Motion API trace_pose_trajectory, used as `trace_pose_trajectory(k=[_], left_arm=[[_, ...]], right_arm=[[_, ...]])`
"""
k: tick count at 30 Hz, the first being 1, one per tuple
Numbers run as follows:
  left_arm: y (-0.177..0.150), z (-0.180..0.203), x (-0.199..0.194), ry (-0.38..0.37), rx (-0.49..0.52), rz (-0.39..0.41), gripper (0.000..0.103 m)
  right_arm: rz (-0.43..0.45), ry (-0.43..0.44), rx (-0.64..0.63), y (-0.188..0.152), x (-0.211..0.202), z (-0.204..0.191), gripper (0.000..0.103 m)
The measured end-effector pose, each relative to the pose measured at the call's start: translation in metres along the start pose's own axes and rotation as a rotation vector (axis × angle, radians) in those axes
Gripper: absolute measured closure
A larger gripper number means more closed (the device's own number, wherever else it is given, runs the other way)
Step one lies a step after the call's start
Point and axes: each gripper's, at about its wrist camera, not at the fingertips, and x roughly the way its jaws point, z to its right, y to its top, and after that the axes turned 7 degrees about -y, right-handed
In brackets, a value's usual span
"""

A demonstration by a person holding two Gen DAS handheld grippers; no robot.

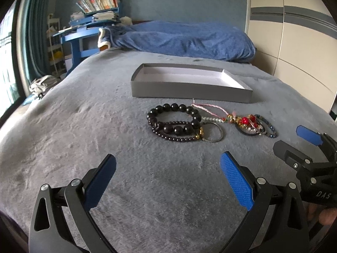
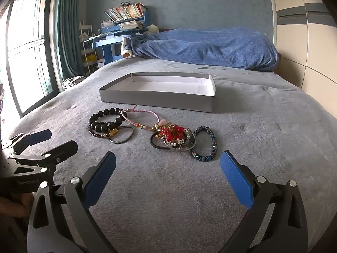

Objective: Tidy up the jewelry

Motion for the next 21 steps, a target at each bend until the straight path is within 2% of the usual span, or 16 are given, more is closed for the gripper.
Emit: trace_pose_trajectory(k=[21], left_arm=[[-0.0014,-0.0027,0.0008,0.015,0.0,0.0,0.005]], right_arm=[[-0.006,0.0,0.006,-0.0003,0.0018,0.0006,0.005]])
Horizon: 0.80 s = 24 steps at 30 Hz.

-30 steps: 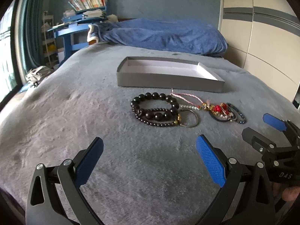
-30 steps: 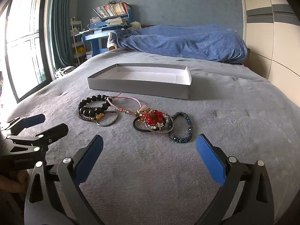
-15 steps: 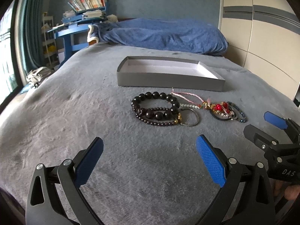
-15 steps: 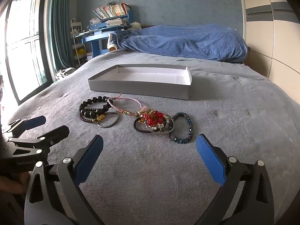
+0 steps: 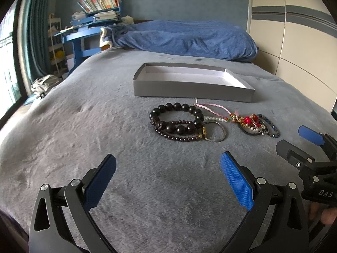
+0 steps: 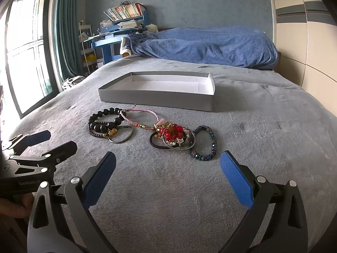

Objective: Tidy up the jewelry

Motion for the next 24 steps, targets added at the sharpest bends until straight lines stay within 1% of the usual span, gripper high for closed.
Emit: trace_pose_trajectory(k=[9,24], left_arm=[[0.002,0.0012,0.0005,0.02,0.02,-0.009,0.005],[0.0038,0.0003,0.0017,0.035,0.019,-0.013,0.006]], right_arm=[[-0.005,0.003,0.004,-0.0009,0.0013,0.0007,0.005],[-0.015,0.006,0.023,-0.0026,0.0023,0.0002,0.005]])
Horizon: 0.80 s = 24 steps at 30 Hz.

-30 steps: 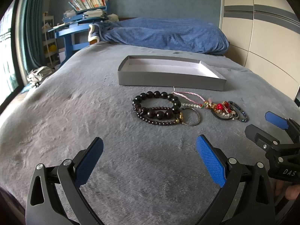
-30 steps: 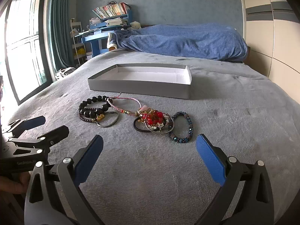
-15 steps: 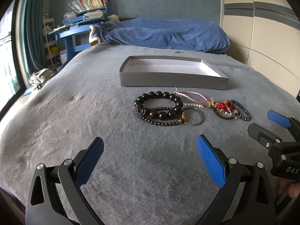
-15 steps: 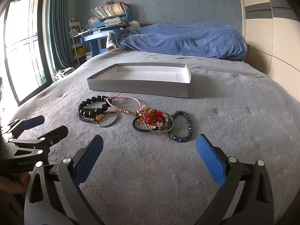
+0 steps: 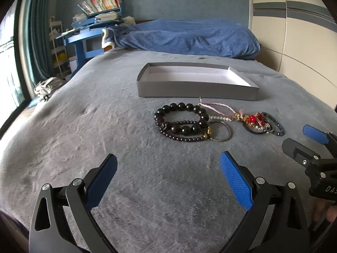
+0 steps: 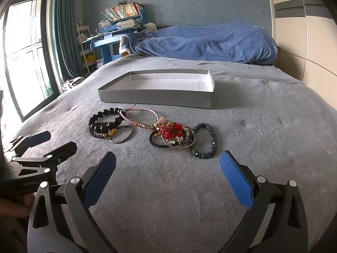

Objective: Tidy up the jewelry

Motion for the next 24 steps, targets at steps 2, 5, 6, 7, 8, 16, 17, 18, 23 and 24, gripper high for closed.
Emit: trace_pose_trajectory(k=[2,5,6,7,8,16,17,18,23,24], left_arm=[[0.001,-0.001,0.0,-0.002,-0.004,-0.002,0.006],[0.004,-0.002,0.001,-0.008,-0.015,-0.004,0.006],[0.005,-0.002,0.001,-0.01,-0.017,-0.005,0.006],[0.007,-0.003,0.001,-0.011,-0.017,-0.004,0.006],[0.008,-0.002,0.001,-0.012,-0.015,-0.005,0.007],[0.013,0.001,0.002,-0.014,-0.005,-0.023,0.011],[0.014,0.001,0.002,-0.013,-0.004,-0.027,0.014],[0.015,0.001,0.002,-0.013,-0.003,-0.032,0.019],[0.018,0.0,0.006,-0.018,-0.003,-0.05,0.027],[0.02,0.0,0.006,-0.018,0.001,-0.051,0.028]], right_arm=[[-0.001,0.0,0.005,0.0,-0.001,0.0,0.005],[0.0,0.004,0.013,0.0,-0.001,0.001,0.005],[-0.001,0.004,0.017,0.0,-0.002,0.001,0.005],[-0.003,0.002,0.02,0.0,-0.001,0.002,0.005],[-0.006,0.001,0.025,0.0,-0.002,0.002,0.005],[-0.041,0.001,0.046,0.006,-0.001,0.008,0.006],[-0.04,0.001,0.046,0.007,-0.001,0.009,0.007],[-0.043,0.001,0.045,0.008,-0.001,0.01,0.011],[-0.08,0.014,0.072,0.011,0.004,0.016,0.02],[-0.08,0.014,0.076,0.012,0.004,0.019,0.02]])
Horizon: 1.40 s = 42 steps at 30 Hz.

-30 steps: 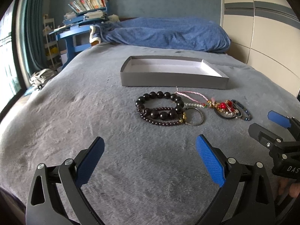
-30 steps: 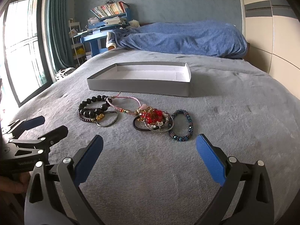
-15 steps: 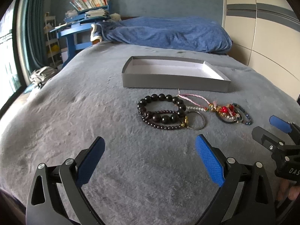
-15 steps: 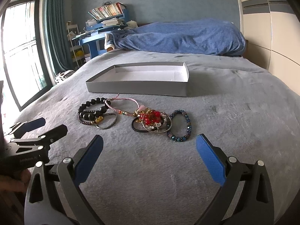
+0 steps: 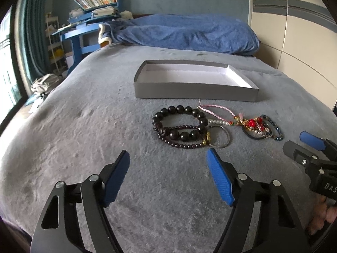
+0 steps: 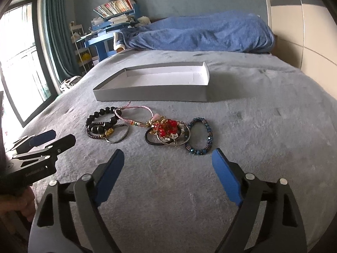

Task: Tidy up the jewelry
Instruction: 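Grasp the large black bead bracelet with the left tool while the right tool grasps the blue beaded bracelet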

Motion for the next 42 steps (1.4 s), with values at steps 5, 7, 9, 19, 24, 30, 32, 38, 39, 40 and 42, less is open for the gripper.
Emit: trace_pose_trajectory(k=[5,7,9,19,24,30,32,38,39,40,42], left_arm=[[0.006,-0.002,0.003,-0.02,0.001,-0.008,0.037],[0.01,-0.003,0.007,-0.035,0.004,-0.021,0.043],[0.014,-0.005,0.011,-0.049,0.009,-0.026,0.048],[0.046,-0.032,0.05,-0.118,-0.048,-0.099,0.06],[0.054,-0.04,0.07,-0.135,-0.056,-0.145,0.066],[0.055,-0.045,0.096,-0.13,-0.044,-0.221,0.084],[0.055,-0.045,0.099,-0.13,-0.029,-0.222,0.085],[0.057,-0.046,0.091,-0.142,-0.037,-0.19,0.089],[0.059,-0.047,0.088,-0.149,-0.047,-0.181,0.089],[0.062,-0.047,0.084,-0.156,-0.054,-0.171,0.089],[0.068,-0.045,0.076,-0.167,-0.05,-0.147,0.089]], right_arm=[[-0.022,0.004,0.035,0.007,0.002,0.011,0.02],[-0.028,0.007,0.038,0.011,0.004,0.016,0.02],[-0.035,0.003,0.038,0.014,0.006,0.019,0.025],[-0.079,-0.008,0.056,0.017,0.017,0.035,0.043],[-0.085,-0.025,0.054,0.019,0.021,0.04,0.046],[-0.111,-0.064,0.072,0.023,0.035,0.054,0.055],[-0.132,-0.077,0.058,0.025,0.044,0.057,0.066],[-0.196,-0.045,0.025,0.026,0.064,0.053,0.077],[-0.209,-0.04,0.015,0.026,0.069,0.052,0.077],[-0.216,-0.037,0.01,0.025,0.071,0.052,0.077],[-0.219,-0.027,0.002,0.025,0.073,0.052,0.084]])
